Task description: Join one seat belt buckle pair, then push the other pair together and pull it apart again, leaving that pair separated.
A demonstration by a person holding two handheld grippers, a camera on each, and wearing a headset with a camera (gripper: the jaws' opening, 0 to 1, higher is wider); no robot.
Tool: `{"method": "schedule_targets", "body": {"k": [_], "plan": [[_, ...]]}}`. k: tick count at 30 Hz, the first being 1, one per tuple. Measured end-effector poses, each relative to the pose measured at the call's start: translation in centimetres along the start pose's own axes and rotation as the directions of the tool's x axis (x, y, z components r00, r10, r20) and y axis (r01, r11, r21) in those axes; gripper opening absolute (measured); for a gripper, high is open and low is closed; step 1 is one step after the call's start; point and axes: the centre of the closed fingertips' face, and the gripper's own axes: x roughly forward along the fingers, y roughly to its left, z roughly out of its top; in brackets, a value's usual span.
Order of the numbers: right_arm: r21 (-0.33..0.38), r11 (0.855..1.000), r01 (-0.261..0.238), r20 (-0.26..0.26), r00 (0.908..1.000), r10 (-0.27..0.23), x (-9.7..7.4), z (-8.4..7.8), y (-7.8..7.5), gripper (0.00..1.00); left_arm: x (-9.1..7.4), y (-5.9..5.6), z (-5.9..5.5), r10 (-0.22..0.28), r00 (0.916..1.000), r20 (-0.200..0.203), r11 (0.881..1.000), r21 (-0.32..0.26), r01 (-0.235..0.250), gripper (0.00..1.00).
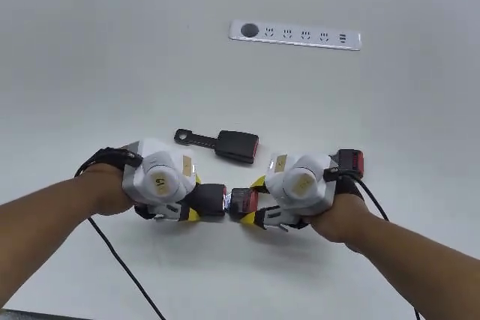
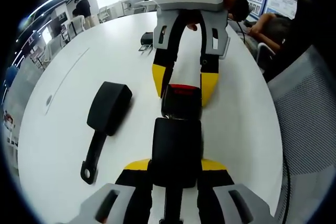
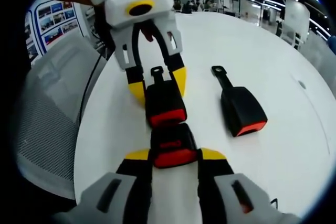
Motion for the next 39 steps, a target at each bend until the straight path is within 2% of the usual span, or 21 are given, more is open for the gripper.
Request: {"method": "schedule_targets", "body": {"k": [6,11,14,18,22,28,39], "plan": [[-0.018,1.0,-0.004,-0.003,1.0,0.004,-0.04,-0.08,0.11,0.32,-0.01,-0.03,0.0,-0.015,0.9999,0.0,0.999,0.037,0.015,0.33],[-0.015,1.0,-0.007,0.0,1.0,0.007,-0.12,-0.18,0.19,0.33,-0.11,-0.01,-0.09,-0.021,0.9991,0.038,0.999,0.05,0.019,0.33],[-0.022,1.0,-0.012,0.014,0.9998,0.013,-0.27,-0.34,0.25,0.33,-0.07,-0.08,0.06,-0.023,0.9988,0.044,0.998,0.062,0.02,0.33],[-0.044,0.999,-0.001,0.037,0.9993,0.003,-0.38,-0.34,0.39,0.32,-0.19,-0.03,-0.07,-0.025,0.9958,0.088,0.998,0.063,0.02,0.33],[-0.049,0.999,0.005,0.051,0.9987,-0.002,-0.5,-0.46,0.42,0.32,-0.13,-0.06,0.13,-0.034,0.9953,0.091,0.996,0.082,0.027,0.33],[-0.064,0.998,0.014,0.064,0.9979,-0.01,-0.6,-0.48,0.43,0.32,-0.22,-0.1,0.06,-0.04,0.9911,0.127,0.995,0.094,0.028,0.33],[-0.07,0.997,0.017,0.084,0.9964,-0.011,-0.63,-0.56,0.35,0.31,-0.14,-0.11,0.22,-0.052,0.9888,0.14,0.994,0.099,0.038,0.32]]}}
